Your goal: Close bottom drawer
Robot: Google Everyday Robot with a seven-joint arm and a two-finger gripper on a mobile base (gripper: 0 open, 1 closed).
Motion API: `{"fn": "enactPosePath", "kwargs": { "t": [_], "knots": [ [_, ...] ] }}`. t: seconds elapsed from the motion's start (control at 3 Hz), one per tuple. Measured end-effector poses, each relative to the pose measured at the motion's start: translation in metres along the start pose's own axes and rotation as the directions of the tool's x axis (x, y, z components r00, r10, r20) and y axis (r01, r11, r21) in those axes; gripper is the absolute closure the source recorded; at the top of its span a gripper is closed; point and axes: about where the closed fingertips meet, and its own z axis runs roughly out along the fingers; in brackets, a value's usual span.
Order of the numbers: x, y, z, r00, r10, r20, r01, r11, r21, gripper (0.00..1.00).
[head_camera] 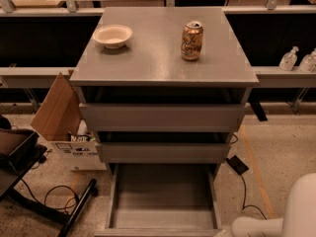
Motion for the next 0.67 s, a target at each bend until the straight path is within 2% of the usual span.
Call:
{"fn": "enactPosePath", "kwargs": {
  "t": [0.33, 0.67],
  "knots": [
    [0.028, 0.006, 0.058, 1.0, 0.01, 0.027, -0.009, 0.9991, -0.041, 0.96],
    [0.033, 0.0, 0.084, 0.999, 0.007, 0.054, -0.005, 0.9989, -0.046, 1.0]
  ]
}}
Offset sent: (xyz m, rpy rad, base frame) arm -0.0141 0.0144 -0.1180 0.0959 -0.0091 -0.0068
